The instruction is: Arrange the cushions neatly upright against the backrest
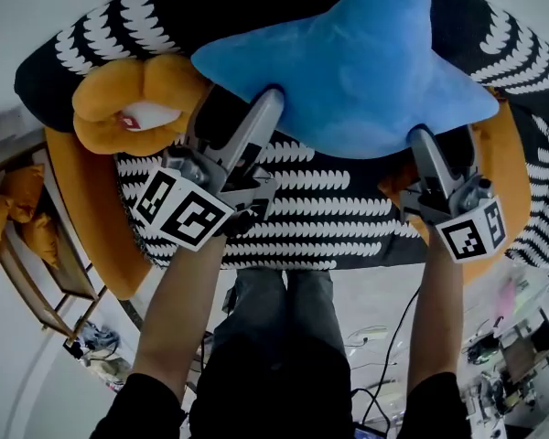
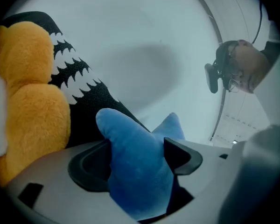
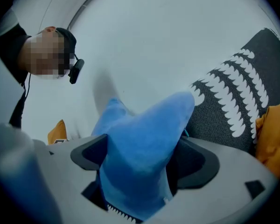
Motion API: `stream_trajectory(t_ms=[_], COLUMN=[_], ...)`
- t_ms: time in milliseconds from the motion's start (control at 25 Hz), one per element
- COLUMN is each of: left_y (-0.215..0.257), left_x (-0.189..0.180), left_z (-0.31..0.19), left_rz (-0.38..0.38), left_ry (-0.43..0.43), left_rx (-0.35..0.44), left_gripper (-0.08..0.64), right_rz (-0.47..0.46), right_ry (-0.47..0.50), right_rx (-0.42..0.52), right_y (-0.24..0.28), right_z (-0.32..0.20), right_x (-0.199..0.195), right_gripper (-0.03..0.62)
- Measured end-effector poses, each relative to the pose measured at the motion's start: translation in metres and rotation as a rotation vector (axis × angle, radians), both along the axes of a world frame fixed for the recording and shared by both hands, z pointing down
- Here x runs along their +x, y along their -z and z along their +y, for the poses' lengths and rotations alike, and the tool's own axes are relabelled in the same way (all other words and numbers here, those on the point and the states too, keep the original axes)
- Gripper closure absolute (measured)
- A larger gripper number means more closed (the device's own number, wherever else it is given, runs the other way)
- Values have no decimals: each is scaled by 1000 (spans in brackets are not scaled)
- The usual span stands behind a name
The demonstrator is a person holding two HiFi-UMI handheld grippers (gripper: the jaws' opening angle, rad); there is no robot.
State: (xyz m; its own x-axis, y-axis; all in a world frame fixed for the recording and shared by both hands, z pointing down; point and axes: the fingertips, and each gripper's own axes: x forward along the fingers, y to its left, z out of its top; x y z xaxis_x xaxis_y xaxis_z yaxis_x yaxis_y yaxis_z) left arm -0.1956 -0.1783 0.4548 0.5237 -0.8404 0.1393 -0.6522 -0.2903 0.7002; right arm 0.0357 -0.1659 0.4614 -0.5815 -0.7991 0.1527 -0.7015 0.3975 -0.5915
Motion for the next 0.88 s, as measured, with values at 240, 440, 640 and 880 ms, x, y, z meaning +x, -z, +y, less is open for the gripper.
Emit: stream_trajectory(t_ms=[240,440,640,880], left_y=[3,7,-31,11], left_x=[-40,-57,-38,-76], left_z=[47,86,83,78], left_rz=[82,120,70,75], left_ry=[38,60,44,33], left_rx=[-69,-103,-183,-66], left_gripper=[196,196,196,198], right_rz=[24,-70,-35,-10], right_ry=[0,-94,-71,-60], right_rx=[-75,-63,-167,-49], right_y=[-9,19,-32,16], right_z=[51,77,80,74], right_x=[-42,-57,-42,-78], right_gripper=[141,147,147,147])
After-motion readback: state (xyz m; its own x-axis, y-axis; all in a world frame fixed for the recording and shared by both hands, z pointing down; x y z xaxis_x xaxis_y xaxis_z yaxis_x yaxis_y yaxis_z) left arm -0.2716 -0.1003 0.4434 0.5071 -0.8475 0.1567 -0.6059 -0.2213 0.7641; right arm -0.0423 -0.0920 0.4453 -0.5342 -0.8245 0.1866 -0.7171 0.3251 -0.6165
